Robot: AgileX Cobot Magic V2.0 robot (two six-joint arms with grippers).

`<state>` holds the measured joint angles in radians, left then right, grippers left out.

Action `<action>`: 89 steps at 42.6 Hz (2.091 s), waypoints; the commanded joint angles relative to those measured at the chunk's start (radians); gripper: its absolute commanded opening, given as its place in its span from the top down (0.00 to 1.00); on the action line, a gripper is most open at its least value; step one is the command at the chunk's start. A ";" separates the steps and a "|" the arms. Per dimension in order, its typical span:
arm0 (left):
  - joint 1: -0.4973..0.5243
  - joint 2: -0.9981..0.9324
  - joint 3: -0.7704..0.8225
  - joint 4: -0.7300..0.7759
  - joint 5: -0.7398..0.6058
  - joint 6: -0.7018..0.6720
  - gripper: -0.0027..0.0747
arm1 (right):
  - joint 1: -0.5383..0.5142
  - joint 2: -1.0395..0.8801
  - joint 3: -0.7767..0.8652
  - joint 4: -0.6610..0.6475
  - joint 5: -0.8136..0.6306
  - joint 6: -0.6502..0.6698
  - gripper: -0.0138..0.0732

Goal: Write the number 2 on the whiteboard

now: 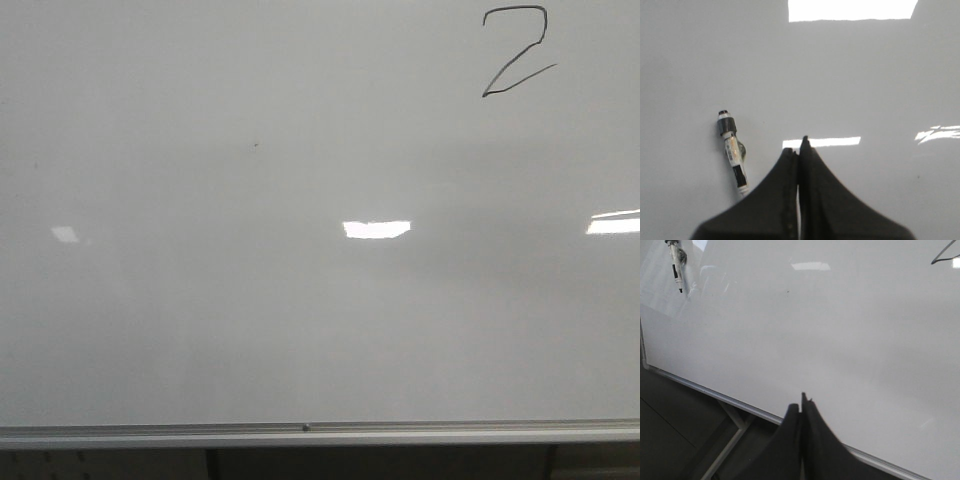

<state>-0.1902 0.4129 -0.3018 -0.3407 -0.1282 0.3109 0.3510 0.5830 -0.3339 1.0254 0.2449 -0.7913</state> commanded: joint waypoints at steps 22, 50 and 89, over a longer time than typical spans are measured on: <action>-0.006 -0.001 -0.027 -0.007 -0.108 -0.002 0.99 | -0.006 -0.002 -0.027 0.023 -0.030 -0.002 0.96; 0.179 -0.443 0.223 0.286 0.179 -0.293 0.99 | -0.006 -0.002 -0.027 0.023 -0.023 -0.002 0.96; 0.220 -0.435 0.331 0.285 0.178 -0.293 0.99 | -0.006 -0.002 -0.027 0.023 -0.016 -0.002 0.96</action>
<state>0.0282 -0.0036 0.0056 -0.0536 0.1328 0.0288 0.3510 0.5830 -0.3339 1.0254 0.2583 -0.7913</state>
